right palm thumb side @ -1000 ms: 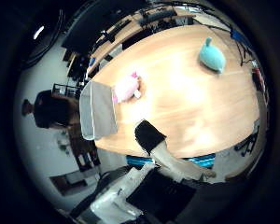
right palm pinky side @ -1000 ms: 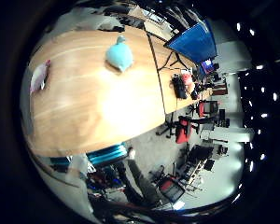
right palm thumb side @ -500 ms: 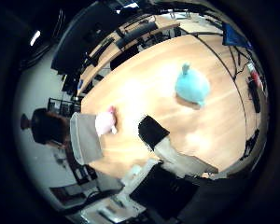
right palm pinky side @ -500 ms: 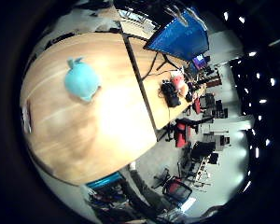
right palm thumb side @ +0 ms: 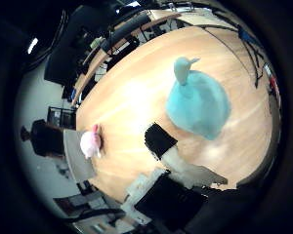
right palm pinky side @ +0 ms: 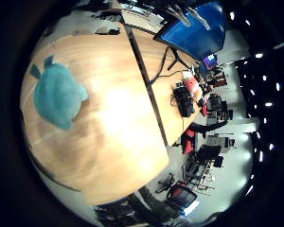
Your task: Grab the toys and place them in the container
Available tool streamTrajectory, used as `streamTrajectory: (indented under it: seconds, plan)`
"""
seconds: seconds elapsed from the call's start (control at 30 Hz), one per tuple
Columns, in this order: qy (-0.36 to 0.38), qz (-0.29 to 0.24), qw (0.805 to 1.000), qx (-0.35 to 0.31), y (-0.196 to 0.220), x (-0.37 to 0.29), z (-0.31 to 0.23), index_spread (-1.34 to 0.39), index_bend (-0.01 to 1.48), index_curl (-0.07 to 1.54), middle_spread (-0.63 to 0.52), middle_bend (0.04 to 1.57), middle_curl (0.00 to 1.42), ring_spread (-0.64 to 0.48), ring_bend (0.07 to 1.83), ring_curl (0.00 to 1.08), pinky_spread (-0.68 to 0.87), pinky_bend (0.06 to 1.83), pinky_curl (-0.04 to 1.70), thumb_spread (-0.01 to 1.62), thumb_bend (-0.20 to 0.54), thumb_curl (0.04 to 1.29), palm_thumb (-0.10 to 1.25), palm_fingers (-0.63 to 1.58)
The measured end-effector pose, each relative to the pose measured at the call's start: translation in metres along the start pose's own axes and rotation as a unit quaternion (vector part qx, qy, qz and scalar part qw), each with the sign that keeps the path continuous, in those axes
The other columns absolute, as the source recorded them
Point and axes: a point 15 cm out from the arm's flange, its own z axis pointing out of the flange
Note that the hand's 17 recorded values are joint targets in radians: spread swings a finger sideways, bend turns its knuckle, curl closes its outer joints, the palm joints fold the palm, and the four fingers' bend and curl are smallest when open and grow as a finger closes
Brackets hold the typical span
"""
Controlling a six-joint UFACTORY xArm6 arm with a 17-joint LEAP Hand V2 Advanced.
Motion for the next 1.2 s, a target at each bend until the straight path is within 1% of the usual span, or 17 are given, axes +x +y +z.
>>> streamTrajectory:
  seconds: [0.17,0.3,0.5,0.6,0.63,0.7,0.73,0.77,0.83,0.87,0.97,1.0,1.07,1.2]
  plan:
    - [-0.01,-0.003,1.0,-0.024,-0.008,-0.004,0.037,-0.43,0.17,0.33,-0.09,0.23,0.38,-0.05,0.65,0.21,0.36,0.83,0.08,1.0,-0.029,0.27,0.29,0.31]
    - [-0.015,-0.004,0.999,-0.035,-0.012,-0.01,0.054,-0.43,0.17,0.33,-0.08,0.23,0.38,-0.04,0.65,0.21,0.37,0.83,0.08,1.0,-0.029,0.27,0.28,0.31]
    - [-0.019,-0.004,0.999,-0.045,-0.015,-0.011,0.07,-0.43,0.16,0.31,-0.1,0.25,0.38,-0.09,0.73,0.23,0.31,0.87,0.07,1.02,-0.015,0.28,0.34,0.37]
    - [-0.021,-0.003,0.998,-0.052,-0.012,-0.012,0.075,-0.44,0.15,0.3,-0.15,0.3,0.4,-0.15,0.79,0.25,0.22,0.88,0.06,1.02,-0.021,0.28,0.35,0.42]
    - [-0.022,-0.003,0.998,-0.055,-0.01,-0.012,0.075,-0.45,0.14,0.29,-0.18,0.33,0.41,-0.19,0.85,0.26,0.14,0.92,0.07,1.03,-0.015,0.28,0.37,0.5]
    - [-0.026,-0.001,0.998,-0.063,-0.006,-0.012,0.077,-0.44,0.11,0.27,-0.21,0.34,0.41,-0.24,0.93,0.28,0.01,1.03,0.09,1.04,0.004,0.29,0.42,0.64]
    - [-0.028,0.001,0.997,-0.066,-0.004,-0.011,0.076,-0.44,0.1,0.25,-0.23,0.35,0.42,-0.28,0.98,0.29,-0.1,1.13,0.11,1.06,0.023,0.3,0.47,0.75]
    - [-0.033,0.006,0.997,-0.073,-0.001,-0.009,0.075,-0.44,0.1,0.24,-0.26,0.38,0.43,-0.32,1.02,0.31,-0.2,1.2,0.13,1.08,0.067,0.31,0.57,0.86]
    - [-0.039,0.013,0.996,-0.083,0.004,-0.002,0.071,-0.45,0.13,0.24,-0.31,0.46,0.47,-0.35,1.09,0.35,-0.33,1.28,0.18,1.11,0.136,0.34,0.73,1.03]
    - [-0.043,0.019,0.995,-0.087,0.006,0.002,0.068,-0.45,0.13,0.24,-0.32,0.48,0.48,-0.36,1.1,0.36,-0.35,1.28,0.19,1.11,0.147,0.35,0.76,1.06]
    - [-0.052,0.023,0.994,-0.096,0.006,0.005,0.054,-0.47,0.2,0.28,-0.36,0.56,0.54,-0.36,1.13,0.4,-0.43,1.29,0.24,1.1,0.209,0.38,0.93,1.17]
    - [-0.053,0.023,0.994,-0.097,0.006,0.006,0.05,-0.48,0.22,0.29,-0.37,0.59,0.55,-0.36,1.14,0.41,-0.45,1.28,0.24,1.1,0.218,0.38,0.97,1.2]
    - [-0.054,0.022,0.994,-0.097,0.005,0.005,0.039,-0.5,0.25,0.32,-0.39,0.62,0.57,-0.36,1.15,0.42,-0.47,1.27,0.25,1.08,0.22,0.39,1.01,1.22]
    - [-0.055,0.018,0.994,-0.096,0.004,0.001,0.008,-0.51,0.3,0.37,-0.41,0.66,0.6,-0.36,1.16,0.44,-0.5,1.26,0.28,1.06,0.2,0.39,1.05,1.21]
